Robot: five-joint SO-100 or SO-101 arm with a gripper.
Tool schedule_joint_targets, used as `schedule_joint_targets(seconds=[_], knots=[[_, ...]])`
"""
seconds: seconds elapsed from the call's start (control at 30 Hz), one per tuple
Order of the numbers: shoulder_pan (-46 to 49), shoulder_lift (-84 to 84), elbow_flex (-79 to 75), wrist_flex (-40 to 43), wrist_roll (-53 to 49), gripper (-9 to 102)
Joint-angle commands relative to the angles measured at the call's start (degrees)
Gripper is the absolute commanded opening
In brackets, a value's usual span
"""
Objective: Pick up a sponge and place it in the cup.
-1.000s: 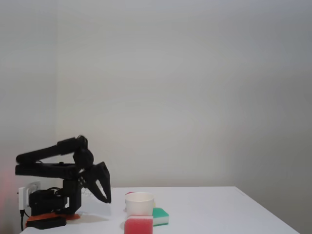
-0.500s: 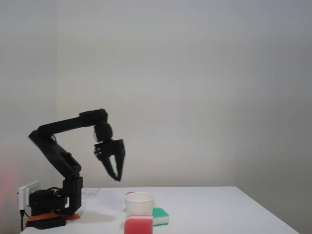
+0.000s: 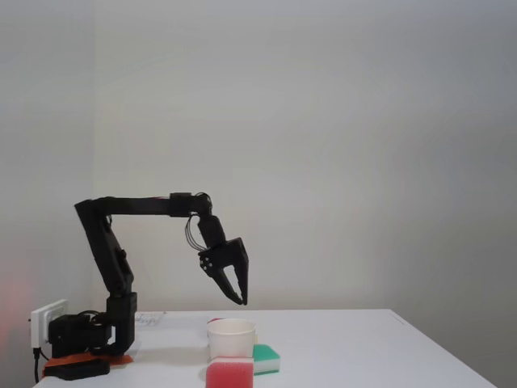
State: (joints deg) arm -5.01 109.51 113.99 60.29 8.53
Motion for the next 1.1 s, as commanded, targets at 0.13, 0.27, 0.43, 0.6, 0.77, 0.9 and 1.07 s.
schedule_joint_targets(seconds=[0.13, 0.27, 0.43, 0.6, 0.77, 0.9, 1.07], knots=[[-8.2, -1.1, -4.0, 0.6, 6.5, 0], [-11.8, -1.0, -3.3, 1.2, 8.4, 1], [-13.3, 0.4, -1.3, 2.4, 8.8, 3], [-12.0, 2.0, 1.7, 2.4, 6.1, 8], [-10.0, 2.7, 2.9, 2.5, 3.8, 22], [-8.5, 2.8, 3.5, 2.3, 1.3, 36], [-7.5, 1.1, 3.3, 0.4, 0.6, 43]])
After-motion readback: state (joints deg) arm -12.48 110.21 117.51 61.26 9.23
